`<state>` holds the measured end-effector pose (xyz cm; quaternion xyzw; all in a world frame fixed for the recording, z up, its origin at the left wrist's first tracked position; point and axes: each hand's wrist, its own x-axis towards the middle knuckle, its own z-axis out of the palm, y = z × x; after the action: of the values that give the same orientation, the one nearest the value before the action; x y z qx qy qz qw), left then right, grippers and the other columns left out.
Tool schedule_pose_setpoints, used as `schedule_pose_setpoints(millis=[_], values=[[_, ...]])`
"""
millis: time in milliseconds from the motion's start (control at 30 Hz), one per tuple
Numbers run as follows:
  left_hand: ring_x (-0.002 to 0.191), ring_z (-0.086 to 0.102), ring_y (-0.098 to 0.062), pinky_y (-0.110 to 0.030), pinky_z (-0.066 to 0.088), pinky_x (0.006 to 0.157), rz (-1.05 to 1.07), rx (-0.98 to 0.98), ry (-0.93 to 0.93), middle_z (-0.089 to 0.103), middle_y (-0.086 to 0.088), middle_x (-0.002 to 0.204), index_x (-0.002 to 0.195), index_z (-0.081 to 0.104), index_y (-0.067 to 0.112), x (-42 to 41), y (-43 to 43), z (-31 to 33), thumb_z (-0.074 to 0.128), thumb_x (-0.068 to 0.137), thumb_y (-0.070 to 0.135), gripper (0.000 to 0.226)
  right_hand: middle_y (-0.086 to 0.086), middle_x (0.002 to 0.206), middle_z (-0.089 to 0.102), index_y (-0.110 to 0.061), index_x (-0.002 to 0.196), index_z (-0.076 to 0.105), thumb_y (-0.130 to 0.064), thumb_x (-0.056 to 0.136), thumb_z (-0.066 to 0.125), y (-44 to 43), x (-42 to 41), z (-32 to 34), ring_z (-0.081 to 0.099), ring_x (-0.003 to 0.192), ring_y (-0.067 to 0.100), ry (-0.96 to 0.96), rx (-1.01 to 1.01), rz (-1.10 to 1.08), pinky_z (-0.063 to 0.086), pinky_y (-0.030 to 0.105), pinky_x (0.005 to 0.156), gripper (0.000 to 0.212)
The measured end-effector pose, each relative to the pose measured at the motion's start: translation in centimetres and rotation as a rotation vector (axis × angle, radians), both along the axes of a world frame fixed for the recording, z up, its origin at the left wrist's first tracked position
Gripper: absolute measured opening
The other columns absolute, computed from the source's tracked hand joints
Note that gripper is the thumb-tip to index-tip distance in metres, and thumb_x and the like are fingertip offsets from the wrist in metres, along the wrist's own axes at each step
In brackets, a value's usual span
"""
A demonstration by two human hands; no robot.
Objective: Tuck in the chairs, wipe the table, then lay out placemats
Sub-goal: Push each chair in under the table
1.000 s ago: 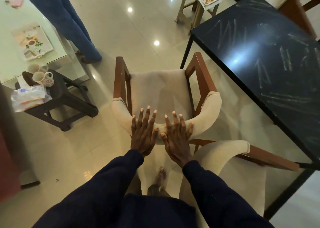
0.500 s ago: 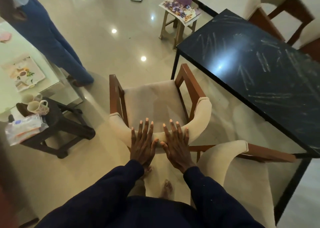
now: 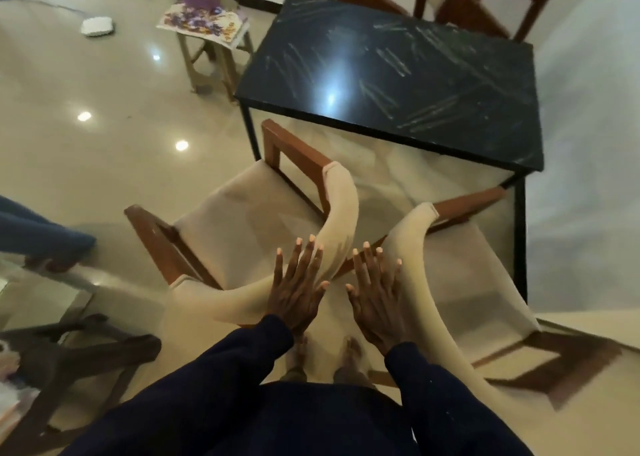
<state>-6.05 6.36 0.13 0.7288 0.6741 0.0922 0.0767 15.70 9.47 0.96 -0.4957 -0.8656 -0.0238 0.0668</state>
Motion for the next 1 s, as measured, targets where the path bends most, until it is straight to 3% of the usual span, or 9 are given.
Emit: schedule_pose_setpoints(millis=[67, 167, 300, 467, 600, 1000], values=[[0.165, 0.003, -0.033, -0.066, 0.009, 0.13, -0.095, 0.034, -0.032, 0.002, -0.013, 0.178, 0.17, 0.012, 0.012, 0.6, 0.2, -0.1, 0.03, 0.111, 0.046, 0.071, 0.017, 0.179, 0.0, -0.013, 0.172, 0.001, -0.04, 0.111, 0.036, -1.3, 0.8, 0.4, 0.009, 0.164, 0.04, 0.029, -0.012, -0.113, 0.017, 0.068, 0.129, 0.075], [0.165, 0.008, -0.033, -0.066, 0.011, 0.129, -0.245, 0.057, -0.084, 0.007, -0.011, 0.178, 0.17, 0.017, 0.013, 2.0, 0.4, -0.3, 0.036, 0.111, 0.044, 0.069, 0.015, 0.179, 0.006, -0.013, 0.171, 0.017, -0.041, 0.114, 0.026, -3.4, 2.6, 0.0, 0.007, 0.165, 0.037, 0.041, -0.037, -0.296, 0.012, 0.069, 0.128, 0.064], [0.165, 0.004, -0.033, -0.065, 0.006, 0.13, -0.417, 0.068, -0.133, 0.001, -0.008, 0.179, 0.17, 0.015, 0.012, 5.0, 1.8, 0.8, 0.033, 0.112, 0.043, 0.068, 0.016, 0.178, 0.01, -0.01, 0.169, 0.023, -0.042, 0.113, 0.03, -5.7, 5.4, -0.1, 0.008, 0.165, 0.037, 0.097, -0.07, -0.509, 0.011, 0.07, 0.128, 0.065], [0.165, 0.002, -0.03, -0.061, 0.006, 0.132, -0.643, 0.063, -0.165, 0.003, -0.008, 0.179, 0.17, 0.018, 0.013, 9.7, 2.8, 1.5, 0.046, 0.113, 0.035, 0.067, 0.015, 0.179, 0.008, -0.013, 0.17, 0.022, -0.039, 0.111, 0.04, -9.5, 7.9, -0.8, 0.008, 0.165, 0.036, 0.258, -0.08, -0.683, 0.01, 0.071, 0.127, 0.068], [0.165, 0.008, -0.032, -0.066, 0.017, 0.128, -0.816, 0.064, -0.114, 0.009, -0.011, 0.178, 0.169, 0.022, 0.012, 12.7, 4.2, 0.1, 0.051, 0.111, 0.03, 0.067, 0.015, 0.179, 0.007, -0.015, 0.171, 0.021, -0.039, 0.108, 0.046, -11.1, 9.0, -1.2, 0.006, 0.165, 0.037, 0.239, -0.083, -0.759, 0.01, 0.073, 0.126, 0.072], [0.165, -0.001, -0.029, -0.065, 0.013, 0.129, -1.005, -0.082, 0.007, -0.005, -0.008, 0.179, 0.171, 0.006, 0.015, 16.8, 8.4, -0.4, 0.025, 0.113, 0.052, 0.071, 0.008, 0.18, -0.001, -0.019, 0.172, 0.013, -0.051, 0.11, 0.04, -9.2, 7.6, -2.3, -0.004, 0.166, 0.032, 0.307, -0.096, -1.079, 0.002, 0.068, 0.129, 0.074]])
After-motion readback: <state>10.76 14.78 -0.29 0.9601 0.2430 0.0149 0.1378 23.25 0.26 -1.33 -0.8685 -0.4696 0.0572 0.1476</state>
